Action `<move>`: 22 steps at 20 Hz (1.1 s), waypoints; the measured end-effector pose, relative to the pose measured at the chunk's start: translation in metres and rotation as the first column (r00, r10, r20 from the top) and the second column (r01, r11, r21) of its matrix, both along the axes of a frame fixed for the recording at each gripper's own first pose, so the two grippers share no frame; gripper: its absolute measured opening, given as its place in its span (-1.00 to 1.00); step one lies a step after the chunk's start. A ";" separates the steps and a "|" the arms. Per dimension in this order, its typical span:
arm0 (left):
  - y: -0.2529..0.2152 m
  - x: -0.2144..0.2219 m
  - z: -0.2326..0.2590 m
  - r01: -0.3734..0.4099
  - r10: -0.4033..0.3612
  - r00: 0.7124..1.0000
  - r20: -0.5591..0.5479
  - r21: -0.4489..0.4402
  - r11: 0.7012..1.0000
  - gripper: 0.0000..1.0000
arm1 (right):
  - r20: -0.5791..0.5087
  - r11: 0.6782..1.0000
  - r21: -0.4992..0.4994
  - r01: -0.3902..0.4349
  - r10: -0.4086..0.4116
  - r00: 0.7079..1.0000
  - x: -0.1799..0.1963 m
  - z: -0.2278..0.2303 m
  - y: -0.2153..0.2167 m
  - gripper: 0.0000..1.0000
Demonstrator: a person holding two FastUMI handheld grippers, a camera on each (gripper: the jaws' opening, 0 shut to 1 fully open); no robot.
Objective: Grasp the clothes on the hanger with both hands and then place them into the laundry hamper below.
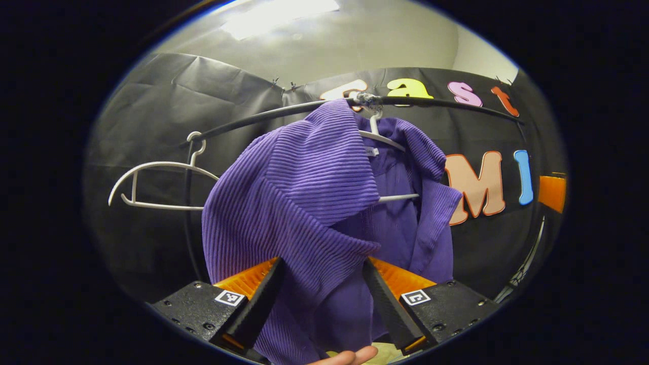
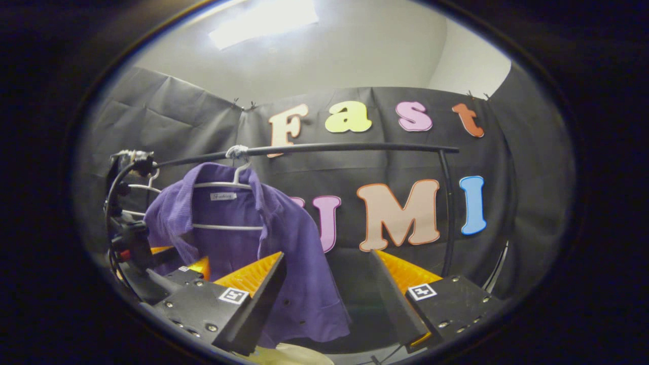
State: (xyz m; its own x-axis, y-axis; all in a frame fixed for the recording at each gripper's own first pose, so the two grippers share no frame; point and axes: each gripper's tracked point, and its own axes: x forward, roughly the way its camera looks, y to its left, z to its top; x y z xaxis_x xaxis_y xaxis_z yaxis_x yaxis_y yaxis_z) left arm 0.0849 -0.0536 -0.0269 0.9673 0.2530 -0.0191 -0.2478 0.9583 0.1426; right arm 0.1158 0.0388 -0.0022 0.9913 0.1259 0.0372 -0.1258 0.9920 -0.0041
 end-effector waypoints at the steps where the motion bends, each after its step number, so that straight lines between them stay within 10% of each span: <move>1: -0.005 0.001 0.004 0.006 -0.006 1.000 0.009 0.015 1.000 0.92 | -0.009 1.000 -0.001 0.001 -0.001 1.000 0.003 -0.005 -0.001 0.87; 8: 0.031 0.000 0.018 -0.160 0.159 0.986 0.042 0.030 0.987 0.75 | 0.013 0.997 -0.027 -0.067 0.067 0.998 0.012 -0.020 0.016 0.97; 11: 0.027 -0.012 0.031 -0.150 0.152 0.983 0.104 -0.029 0.988 0.19 | -0.006 0.990 -0.062 -0.125 0.125 0.992 0.015 -0.040 0.032 0.96; 15: 0.000 -0.035 0.048 -0.059 0.059 0.992 0.111 -0.006 0.998 -0.84 | -0.011 0.979 -0.107 -0.173 0.173 0.985 0.014 -0.054 0.046 0.97; 22: -0.015 -0.071 0.057 0.146 -0.145 0.989 0.025 -0.040 0.989 -0.96 | -0.028 0.982 0.090 -0.168 0.171 0.985 0.023 -0.044 0.051 0.89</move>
State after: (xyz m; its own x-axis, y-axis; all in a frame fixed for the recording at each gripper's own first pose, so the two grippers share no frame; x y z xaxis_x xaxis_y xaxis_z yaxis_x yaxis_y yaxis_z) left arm 0.0142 -0.0682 0.0305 0.9940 0.1093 -0.0047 -0.1083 0.9893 0.0976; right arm 0.1386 0.0900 -0.0464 0.9568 0.2902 0.0207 -0.2908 0.9526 0.0888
